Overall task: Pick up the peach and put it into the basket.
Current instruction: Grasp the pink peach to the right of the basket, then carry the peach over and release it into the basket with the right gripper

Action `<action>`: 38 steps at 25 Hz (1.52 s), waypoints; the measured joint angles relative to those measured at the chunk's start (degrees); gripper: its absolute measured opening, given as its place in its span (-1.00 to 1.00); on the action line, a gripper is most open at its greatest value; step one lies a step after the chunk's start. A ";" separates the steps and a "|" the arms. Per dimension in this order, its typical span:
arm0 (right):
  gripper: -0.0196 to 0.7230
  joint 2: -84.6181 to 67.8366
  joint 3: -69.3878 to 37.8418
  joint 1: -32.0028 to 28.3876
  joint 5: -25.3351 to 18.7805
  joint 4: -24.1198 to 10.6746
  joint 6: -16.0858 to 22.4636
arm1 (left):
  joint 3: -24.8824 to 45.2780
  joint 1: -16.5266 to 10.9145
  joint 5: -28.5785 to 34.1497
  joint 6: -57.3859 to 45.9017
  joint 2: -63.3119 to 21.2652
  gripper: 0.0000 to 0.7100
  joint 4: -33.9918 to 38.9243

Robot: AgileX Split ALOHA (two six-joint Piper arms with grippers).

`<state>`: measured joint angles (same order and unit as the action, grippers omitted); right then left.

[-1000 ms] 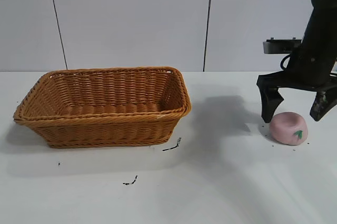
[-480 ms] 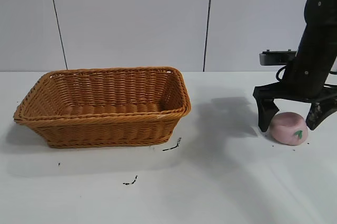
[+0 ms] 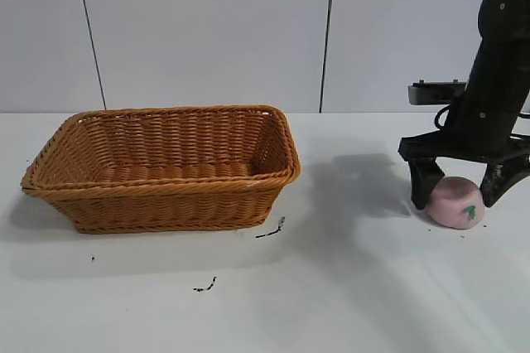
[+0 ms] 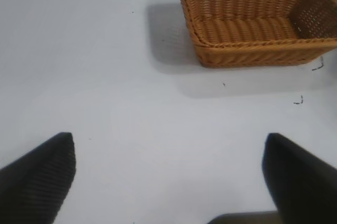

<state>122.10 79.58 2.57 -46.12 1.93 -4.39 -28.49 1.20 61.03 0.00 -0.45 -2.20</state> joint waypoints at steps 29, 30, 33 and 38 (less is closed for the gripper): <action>-0.97 -2.68 41.21 13.96 -23.31 0.06 1.27 | 0.00 0.00 0.00 0.00 0.00 0.95 0.00; -0.97 -2.16 42.03 15.84 -23.36 0.08 1.32 | 0.00 0.00 0.00 0.00 0.00 0.95 0.00; -0.97 -0.85 43.78 21.24 -23.29 0.21 1.44 | 0.00 0.00 0.00 0.00 0.00 0.95 0.00; -0.97 2.06 44.13 29.40 -20.54 0.73 1.44 | 0.00 0.00 0.00 0.00 0.00 0.95 0.00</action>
<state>124.16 123.71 31.97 -66.66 2.65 -2.95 -28.49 1.20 61.03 0.00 -0.45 -2.20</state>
